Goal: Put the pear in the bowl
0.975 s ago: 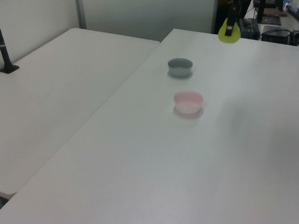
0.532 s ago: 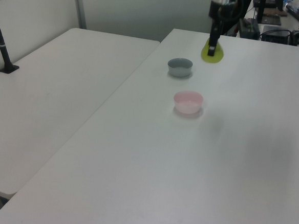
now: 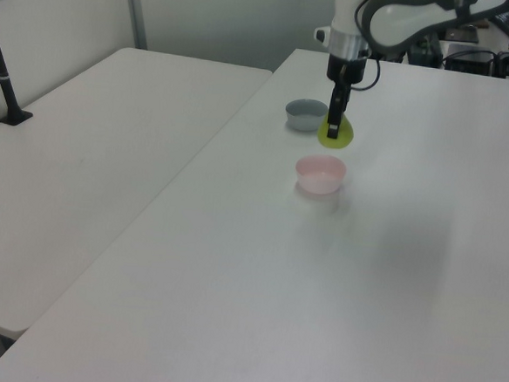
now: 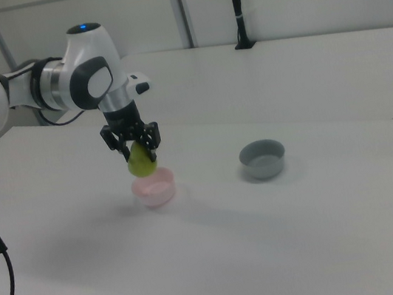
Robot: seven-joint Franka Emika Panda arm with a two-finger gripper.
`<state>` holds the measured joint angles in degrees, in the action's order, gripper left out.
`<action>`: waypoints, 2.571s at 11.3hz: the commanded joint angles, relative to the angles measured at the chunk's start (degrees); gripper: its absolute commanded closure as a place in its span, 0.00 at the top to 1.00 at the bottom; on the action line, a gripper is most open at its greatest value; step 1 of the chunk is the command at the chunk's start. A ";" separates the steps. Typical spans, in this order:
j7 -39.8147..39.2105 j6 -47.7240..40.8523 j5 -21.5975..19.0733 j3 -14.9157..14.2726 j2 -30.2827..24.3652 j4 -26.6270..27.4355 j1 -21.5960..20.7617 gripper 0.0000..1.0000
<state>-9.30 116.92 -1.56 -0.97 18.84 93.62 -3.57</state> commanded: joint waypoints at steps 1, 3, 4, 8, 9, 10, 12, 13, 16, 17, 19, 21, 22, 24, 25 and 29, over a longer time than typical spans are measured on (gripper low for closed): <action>4.63 5.76 2.43 -0.43 3.38 0.51 -1.97 0.36; 5.08 7.44 3.75 -0.43 4.70 1.21 -2.06 0.36; 5.26 8.49 3.76 -0.43 5.06 1.65 -2.06 0.36; 7.89 9.47 4.90 -0.43 6.20 2.44 -2.76 0.65; 9.38 9.47 4.90 -0.43 6.21 2.44 -2.50 0.77; 11.13 9.47 4.90 -0.43 6.21 2.44 -2.50 0.94; 12.38 9.03 4.90 -0.43 5.51 2.18 -2.15 1.00; 12.64 8.42 4.90 -0.43 4.54 2.18 -2.06 1.00; 13.79 3.60 4.90 -0.43 -0.46 1.83 -1.53 1.00; 13.79 0.88 4.90 -0.52 -2.04 1.83 -1.10 1.00; 13.79 -3.78 4.90 -0.52 -5.99 1.74 0.04 1.00; 13.17 -7.57 4.90 -0.43 -10.21 1.74 2.15 1.00; 12.91 -9.06 4.90 -0.43 -12.41 1.74 3.81 1.00; 12.56 -13.97 4.81 -0.43 -16.45 1.74 5.67 1.00; 11.77 -16.70 4.64 -0.78 -18.30 1.74 6.20 1.00; 7.91 -19.45 2.88 -4.73 -21.48 2.09 5.07 1.00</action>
<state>1.29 97.64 2.24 -2.59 -0.79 93.79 3.43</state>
